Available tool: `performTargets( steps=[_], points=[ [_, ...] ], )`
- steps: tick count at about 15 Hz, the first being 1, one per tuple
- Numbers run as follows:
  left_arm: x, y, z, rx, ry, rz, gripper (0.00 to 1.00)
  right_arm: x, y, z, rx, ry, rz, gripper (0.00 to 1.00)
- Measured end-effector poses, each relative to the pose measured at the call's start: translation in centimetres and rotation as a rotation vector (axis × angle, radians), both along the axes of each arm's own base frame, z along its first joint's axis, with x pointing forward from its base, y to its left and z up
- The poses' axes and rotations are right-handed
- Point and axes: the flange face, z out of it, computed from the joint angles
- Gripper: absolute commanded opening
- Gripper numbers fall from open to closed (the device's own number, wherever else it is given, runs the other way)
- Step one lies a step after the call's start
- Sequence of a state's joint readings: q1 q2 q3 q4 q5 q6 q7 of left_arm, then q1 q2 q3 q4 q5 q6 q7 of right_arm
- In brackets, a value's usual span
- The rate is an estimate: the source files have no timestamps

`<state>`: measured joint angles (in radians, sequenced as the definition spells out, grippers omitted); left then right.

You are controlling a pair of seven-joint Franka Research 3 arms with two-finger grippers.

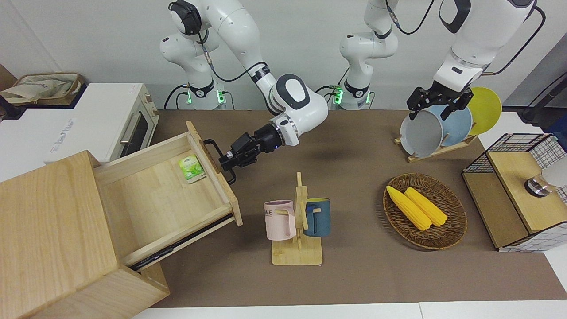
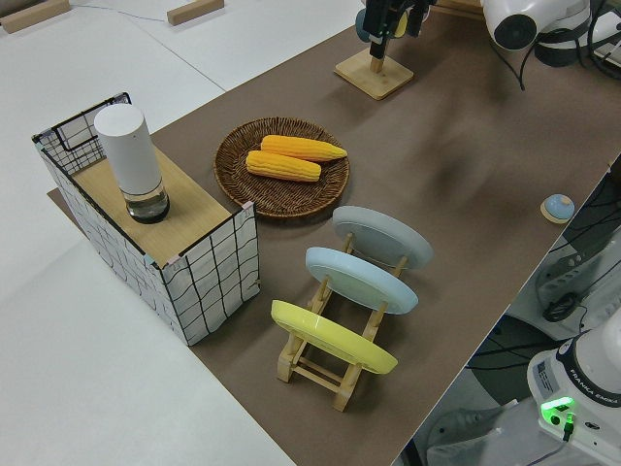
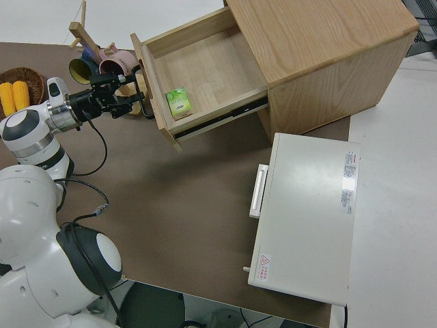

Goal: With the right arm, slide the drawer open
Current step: 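Open the right gripper and withdraw it from the handle toward the robot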

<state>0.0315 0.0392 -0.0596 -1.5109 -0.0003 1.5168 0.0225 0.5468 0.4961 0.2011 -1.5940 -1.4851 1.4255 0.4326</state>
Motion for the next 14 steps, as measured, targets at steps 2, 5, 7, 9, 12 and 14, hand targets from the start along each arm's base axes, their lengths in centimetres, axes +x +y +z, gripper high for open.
performTargets(
  steps=[2, 5, 7, 9, 12, 14],
  points=[
    [0.0, 0.0, 0.0, 0.0, 0.0, 0.0, 0.99, 0.0, 0.1, 0.0, 0.003, -0.005, 0.0, 0.985],
    [0.0, 0.0, 0.0, 0.0, 0.0, 0.0, 0.99, -0.5, 0.4, -0.1, 0.012, -0.002, -0.013, 0.985],
    [0.0, 0.0, 0.0, 0.0, 0.0, 0.0, 0.99, -1.4, 1.2, 0.0, 0.066, 0.017, -0.043, 0.985],
    [0.0, 0.0, 0.0, 0.0, 0.0, 0.0, 0.99, -2.5, 2.5, 0.7, 0.129, 0.038, -0.088, 0.985],
    [0.0, 0.0, 0.0, 0.0, 0.0, 0.0, 0.99, -4.1, 4.3, 2.7, 0.284, 0.091, -0.158, 0.985],
    [0.0, 0.0, 0.0, 0.0, 0.0, 0.0, 0.99, -4.6, 4.7, 5.6, 0.415, 0.122, -0.204, 0.985]
  ],
)
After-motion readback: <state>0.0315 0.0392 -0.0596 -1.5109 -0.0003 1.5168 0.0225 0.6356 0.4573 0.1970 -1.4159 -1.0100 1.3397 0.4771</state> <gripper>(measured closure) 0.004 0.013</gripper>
